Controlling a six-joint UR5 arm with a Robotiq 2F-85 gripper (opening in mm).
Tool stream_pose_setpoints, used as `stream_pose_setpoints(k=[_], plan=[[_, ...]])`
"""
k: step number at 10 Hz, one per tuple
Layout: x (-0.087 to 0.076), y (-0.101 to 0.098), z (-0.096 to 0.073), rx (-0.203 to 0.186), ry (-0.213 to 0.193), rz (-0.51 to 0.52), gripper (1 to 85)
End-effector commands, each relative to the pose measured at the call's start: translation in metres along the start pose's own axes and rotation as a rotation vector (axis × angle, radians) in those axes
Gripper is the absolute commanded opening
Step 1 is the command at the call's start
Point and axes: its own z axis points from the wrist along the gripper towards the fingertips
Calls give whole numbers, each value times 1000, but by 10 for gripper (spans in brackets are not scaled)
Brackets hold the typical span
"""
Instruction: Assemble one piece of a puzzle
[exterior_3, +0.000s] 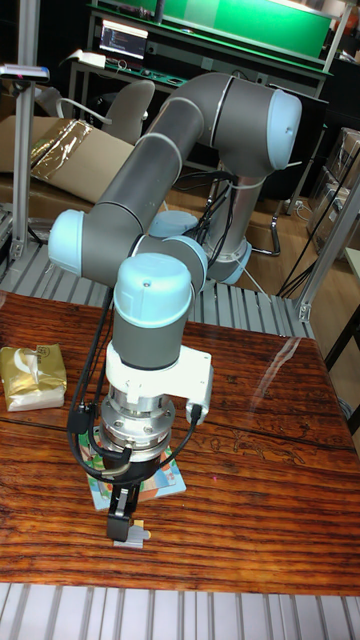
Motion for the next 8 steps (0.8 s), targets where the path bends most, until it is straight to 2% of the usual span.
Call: stream_pose_setpoints(k=[1, 5, 8], plan=[[-2, -3, -3, -9, 3, -34, 590], [-7, -13, -2, -16, -1, -37, 587], [-11, -13, 1, -20, -16, -68, 590]])
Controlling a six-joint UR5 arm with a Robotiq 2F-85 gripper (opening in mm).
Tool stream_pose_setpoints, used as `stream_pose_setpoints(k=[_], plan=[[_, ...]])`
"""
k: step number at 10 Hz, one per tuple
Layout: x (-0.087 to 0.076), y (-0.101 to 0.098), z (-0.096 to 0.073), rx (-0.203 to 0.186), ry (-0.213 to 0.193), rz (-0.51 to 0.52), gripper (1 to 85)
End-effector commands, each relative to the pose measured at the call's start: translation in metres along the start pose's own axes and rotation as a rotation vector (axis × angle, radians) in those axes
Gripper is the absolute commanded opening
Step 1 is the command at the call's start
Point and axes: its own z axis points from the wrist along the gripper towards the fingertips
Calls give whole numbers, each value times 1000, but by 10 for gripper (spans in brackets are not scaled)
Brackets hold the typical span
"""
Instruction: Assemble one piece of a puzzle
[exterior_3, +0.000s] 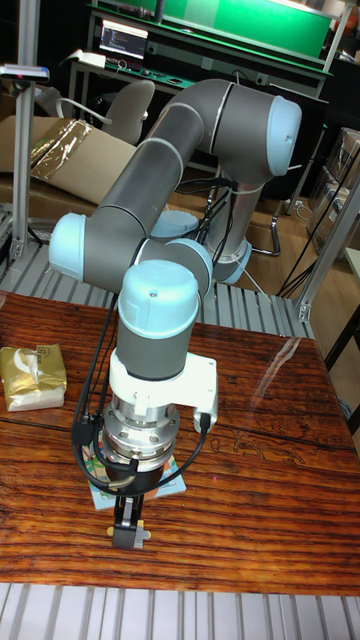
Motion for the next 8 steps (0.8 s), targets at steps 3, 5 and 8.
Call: stream_pose_setpoints(k=[3, 5, 8], plan=[[-6, -4, 5, -1, -25, -21, 600], [-7, -3, 7, -2, -28, -18, 600], [-7, -4, 9, -2, -28, -18, 600]])
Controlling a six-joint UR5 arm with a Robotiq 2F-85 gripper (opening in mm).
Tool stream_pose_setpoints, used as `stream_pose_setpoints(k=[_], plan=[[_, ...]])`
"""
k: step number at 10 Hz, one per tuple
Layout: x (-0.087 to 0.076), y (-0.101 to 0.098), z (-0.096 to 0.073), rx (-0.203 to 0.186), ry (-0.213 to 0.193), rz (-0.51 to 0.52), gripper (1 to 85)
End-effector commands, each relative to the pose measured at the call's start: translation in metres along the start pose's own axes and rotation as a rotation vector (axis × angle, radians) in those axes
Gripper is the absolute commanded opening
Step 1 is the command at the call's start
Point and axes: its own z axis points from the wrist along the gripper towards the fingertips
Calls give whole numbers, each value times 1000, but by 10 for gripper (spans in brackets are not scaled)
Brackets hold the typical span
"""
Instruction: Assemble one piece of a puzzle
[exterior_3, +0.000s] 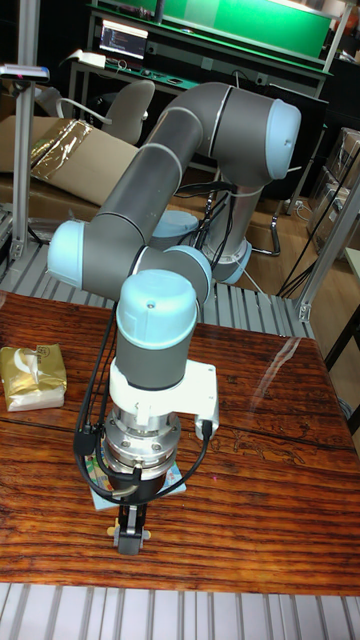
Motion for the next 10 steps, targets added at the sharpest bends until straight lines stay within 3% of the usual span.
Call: stream_pose_setpoints(k=[1, 5, 10], plan=[[-2, -2, 1, 2, -12, 6, 600], [-2, -2, 3, 4, -17, 13, 597], [1, 2, 3, 7, -37, 40, 523]])
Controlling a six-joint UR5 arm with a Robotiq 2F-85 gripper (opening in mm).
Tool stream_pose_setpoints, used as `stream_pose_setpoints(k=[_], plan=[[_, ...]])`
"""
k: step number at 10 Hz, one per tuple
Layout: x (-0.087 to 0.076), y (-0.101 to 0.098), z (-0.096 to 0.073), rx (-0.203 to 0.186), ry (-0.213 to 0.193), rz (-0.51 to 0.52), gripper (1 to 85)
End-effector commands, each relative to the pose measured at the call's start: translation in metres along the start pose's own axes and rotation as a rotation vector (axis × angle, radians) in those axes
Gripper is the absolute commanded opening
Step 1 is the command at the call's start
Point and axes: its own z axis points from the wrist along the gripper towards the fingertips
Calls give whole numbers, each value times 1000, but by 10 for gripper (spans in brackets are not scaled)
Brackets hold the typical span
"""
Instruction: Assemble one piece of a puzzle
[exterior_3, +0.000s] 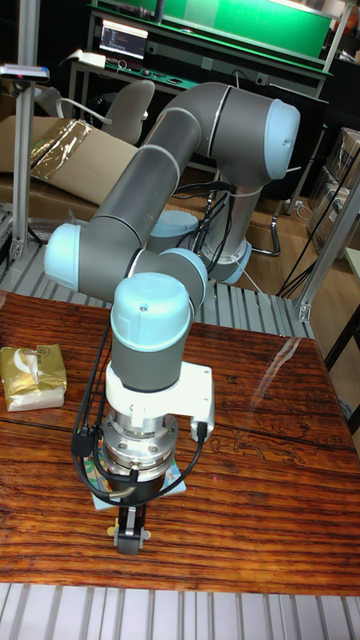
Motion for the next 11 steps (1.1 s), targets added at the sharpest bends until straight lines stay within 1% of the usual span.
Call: stream_pose_setpoints(k=[1, 4, 6, 11], plan=[[0, -1, -3, 5, -13, 19, 513], [-7, -8, -6, 6, -3, 32, 453], [-6, -9, -6, 6, 0, 44, 400], [-5, -9, -7, 4, -4, 55, 377]])
